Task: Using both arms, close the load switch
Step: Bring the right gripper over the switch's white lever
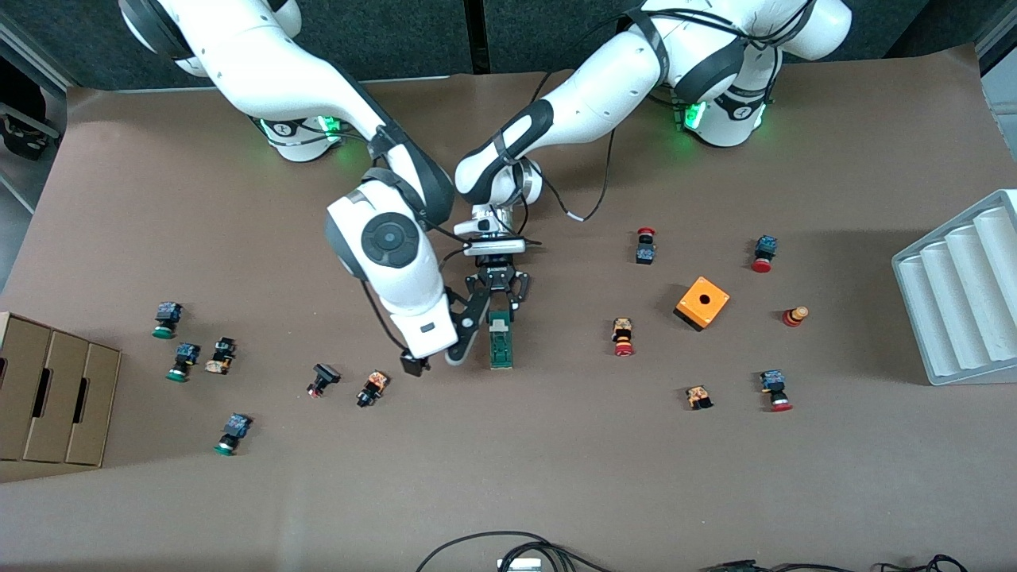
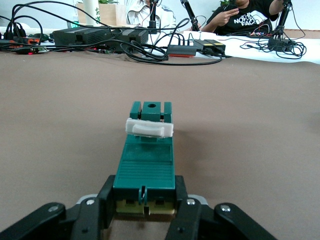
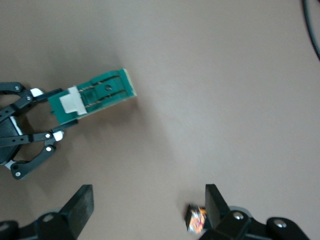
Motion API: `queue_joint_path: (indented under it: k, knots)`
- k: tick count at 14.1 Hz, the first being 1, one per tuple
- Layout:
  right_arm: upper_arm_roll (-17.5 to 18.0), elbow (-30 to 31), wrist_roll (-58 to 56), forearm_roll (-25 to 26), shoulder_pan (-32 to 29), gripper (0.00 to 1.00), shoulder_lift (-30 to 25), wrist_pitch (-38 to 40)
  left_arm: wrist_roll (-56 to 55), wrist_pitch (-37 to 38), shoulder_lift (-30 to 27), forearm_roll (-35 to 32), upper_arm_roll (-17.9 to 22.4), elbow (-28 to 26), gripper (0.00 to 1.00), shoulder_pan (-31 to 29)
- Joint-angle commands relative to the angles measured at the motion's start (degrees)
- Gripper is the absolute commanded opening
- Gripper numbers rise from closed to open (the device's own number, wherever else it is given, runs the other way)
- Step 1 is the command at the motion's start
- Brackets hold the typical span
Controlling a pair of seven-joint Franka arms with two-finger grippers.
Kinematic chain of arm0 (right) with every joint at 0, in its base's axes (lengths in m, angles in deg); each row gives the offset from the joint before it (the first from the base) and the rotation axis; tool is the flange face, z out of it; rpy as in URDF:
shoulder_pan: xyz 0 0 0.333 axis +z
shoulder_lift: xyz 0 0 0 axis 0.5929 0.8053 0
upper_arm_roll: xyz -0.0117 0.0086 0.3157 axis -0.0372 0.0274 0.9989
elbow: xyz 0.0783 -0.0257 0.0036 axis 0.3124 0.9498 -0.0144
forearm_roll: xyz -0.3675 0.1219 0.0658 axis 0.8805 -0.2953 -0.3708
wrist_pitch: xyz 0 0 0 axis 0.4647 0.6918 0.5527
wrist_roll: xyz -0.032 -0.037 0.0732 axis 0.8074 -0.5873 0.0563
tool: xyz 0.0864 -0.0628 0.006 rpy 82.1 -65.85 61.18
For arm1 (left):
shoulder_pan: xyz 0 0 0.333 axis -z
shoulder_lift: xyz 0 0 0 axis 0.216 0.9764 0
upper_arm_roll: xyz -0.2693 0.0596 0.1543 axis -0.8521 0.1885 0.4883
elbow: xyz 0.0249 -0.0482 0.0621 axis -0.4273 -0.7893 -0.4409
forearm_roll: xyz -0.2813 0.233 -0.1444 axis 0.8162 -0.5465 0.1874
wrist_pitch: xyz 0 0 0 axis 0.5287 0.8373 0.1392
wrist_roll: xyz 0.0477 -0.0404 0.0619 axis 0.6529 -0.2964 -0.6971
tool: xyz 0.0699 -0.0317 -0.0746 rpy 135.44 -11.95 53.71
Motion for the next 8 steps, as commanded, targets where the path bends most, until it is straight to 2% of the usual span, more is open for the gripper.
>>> queue_joint_path:
  k: [1, 8]
  knots:
    - [-0.26, -0.52, -3.12, 1.25, 1.20, 0.99, 1.45, -1.80, -1.98, -0.32, 1.03, -0.78, 0.37, 1.03, 0.36, 1.13]
    - [-0.09, -0.52, -7.61, 0.64, 3.48, 0.99, 3.47, -3.46, -1.98, -0.32, 1.03, -0.78, 0.37, 1.03, 0.36, 1.13]
